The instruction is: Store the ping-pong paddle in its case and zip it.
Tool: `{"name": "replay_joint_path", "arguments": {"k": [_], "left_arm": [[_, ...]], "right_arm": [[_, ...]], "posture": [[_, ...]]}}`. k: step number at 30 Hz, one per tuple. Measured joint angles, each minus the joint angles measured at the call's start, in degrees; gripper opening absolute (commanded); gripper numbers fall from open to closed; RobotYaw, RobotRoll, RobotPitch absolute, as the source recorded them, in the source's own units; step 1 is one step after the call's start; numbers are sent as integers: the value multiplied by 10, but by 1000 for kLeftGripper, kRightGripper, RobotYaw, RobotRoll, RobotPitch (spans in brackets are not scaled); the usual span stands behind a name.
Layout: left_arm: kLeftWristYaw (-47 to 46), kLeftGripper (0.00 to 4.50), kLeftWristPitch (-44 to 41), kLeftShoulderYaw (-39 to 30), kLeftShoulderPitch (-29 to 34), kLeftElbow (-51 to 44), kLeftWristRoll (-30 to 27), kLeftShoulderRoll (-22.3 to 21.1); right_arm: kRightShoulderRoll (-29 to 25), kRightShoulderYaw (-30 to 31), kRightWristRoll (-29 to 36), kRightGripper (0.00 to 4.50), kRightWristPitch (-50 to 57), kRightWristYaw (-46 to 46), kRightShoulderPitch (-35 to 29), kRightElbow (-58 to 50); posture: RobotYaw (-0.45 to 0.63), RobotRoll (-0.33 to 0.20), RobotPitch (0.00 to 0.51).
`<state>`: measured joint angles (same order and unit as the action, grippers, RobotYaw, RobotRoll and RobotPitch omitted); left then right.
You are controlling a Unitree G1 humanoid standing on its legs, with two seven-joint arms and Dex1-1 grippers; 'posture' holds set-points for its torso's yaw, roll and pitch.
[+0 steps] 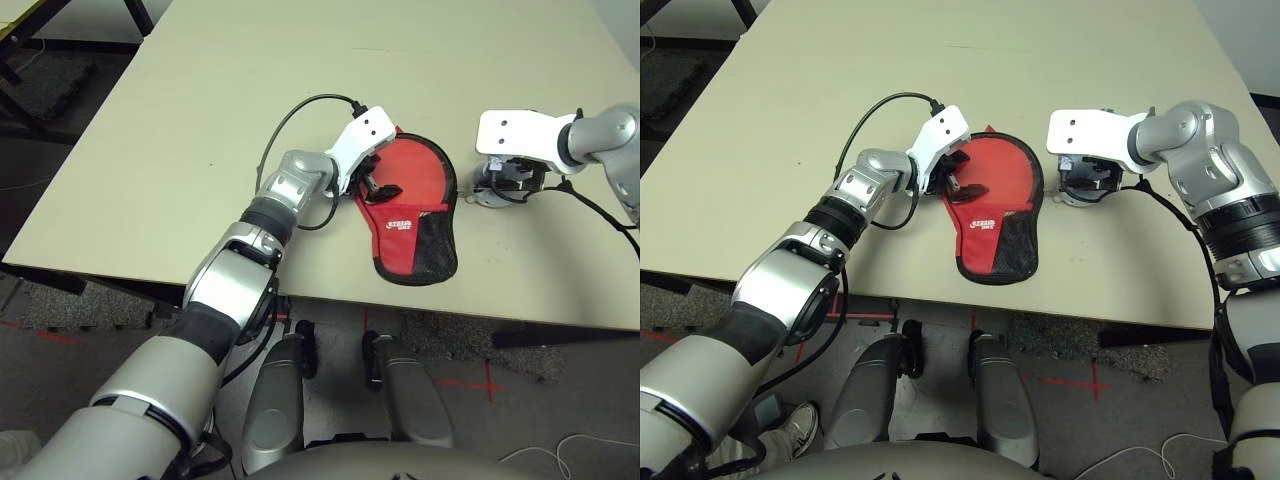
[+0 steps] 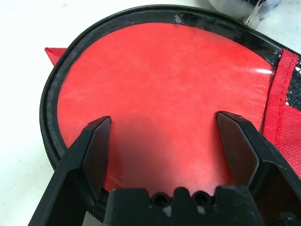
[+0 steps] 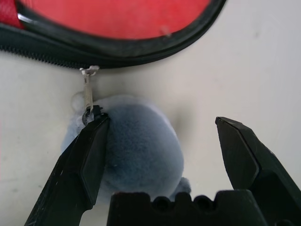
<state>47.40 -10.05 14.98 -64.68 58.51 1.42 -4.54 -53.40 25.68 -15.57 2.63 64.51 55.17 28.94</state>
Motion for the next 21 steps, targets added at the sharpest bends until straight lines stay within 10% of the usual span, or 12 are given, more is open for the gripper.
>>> {"name": "replay_joint_path", "arguments": {"k": [21], "left_arm": [[-5, 4500, 0, -2, 2, -1, 4, 7]], "right_arm": [[-49, -38, -13, 4474, 40, 199, 53, -14]], "posture": [[-147, 0, 289]]}}
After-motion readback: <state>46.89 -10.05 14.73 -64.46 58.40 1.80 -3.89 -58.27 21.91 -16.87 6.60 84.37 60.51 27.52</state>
